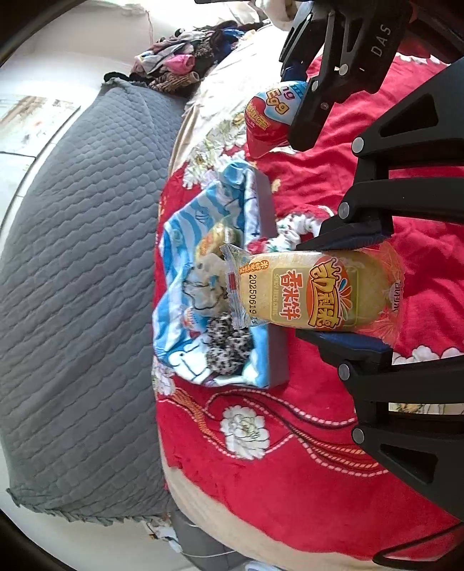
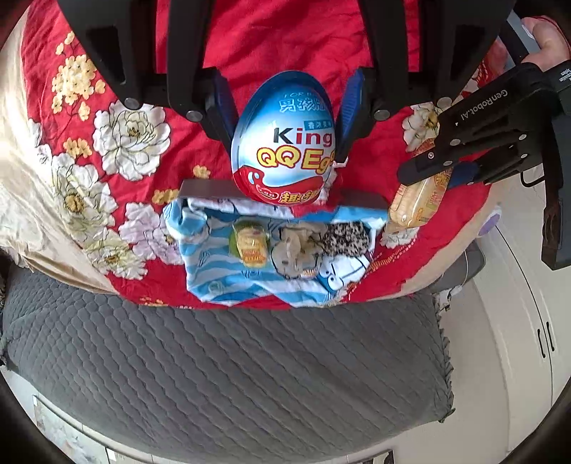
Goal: Organize objects
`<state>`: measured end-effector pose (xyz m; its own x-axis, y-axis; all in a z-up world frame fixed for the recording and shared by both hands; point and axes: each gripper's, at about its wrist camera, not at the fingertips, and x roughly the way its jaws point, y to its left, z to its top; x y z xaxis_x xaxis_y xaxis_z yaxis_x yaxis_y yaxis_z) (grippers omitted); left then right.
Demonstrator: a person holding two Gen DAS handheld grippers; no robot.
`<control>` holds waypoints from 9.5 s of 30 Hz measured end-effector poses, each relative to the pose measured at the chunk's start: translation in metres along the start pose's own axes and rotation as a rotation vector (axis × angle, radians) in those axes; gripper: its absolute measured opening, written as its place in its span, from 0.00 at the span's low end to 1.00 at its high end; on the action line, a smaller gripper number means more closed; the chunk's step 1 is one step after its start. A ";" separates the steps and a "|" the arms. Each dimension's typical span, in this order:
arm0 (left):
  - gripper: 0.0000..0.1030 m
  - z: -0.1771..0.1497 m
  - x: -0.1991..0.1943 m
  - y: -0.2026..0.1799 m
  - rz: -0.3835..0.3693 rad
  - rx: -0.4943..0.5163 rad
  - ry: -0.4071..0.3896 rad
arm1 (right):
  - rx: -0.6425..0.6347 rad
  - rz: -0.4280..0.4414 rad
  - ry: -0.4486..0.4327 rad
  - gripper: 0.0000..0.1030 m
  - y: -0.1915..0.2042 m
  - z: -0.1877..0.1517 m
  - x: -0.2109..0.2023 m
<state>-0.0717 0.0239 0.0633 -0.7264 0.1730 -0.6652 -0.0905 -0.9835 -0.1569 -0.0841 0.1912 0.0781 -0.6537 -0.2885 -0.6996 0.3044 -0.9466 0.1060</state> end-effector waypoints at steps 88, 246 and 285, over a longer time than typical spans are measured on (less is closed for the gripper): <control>0.39 0.112 0.158 -0.004 0.024 0.069 0.014 | 0.011 -0.046 -0.002 0.48 -0.060 0.122 0.138; 0.80 0.004 0.013 0.018 0.077 0.015 0.034 | 0.016 -0.084 0.056 0.99 -0.013 -0.002 0.025; 0.80 -0.028 -0.028 0.003 0.057 0.049 0.040 | 0.026 -0.095 0.019 0.99 0.001 -0.021 -0.016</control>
<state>-0.0328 0.0180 0.0614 -0.7036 0.1174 -0.7008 -0.0833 -0.9931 -0.0828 -0.0589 0.1982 0.0752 -0.6657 -0.1947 -0.7204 0.2235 -0.9731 0.0564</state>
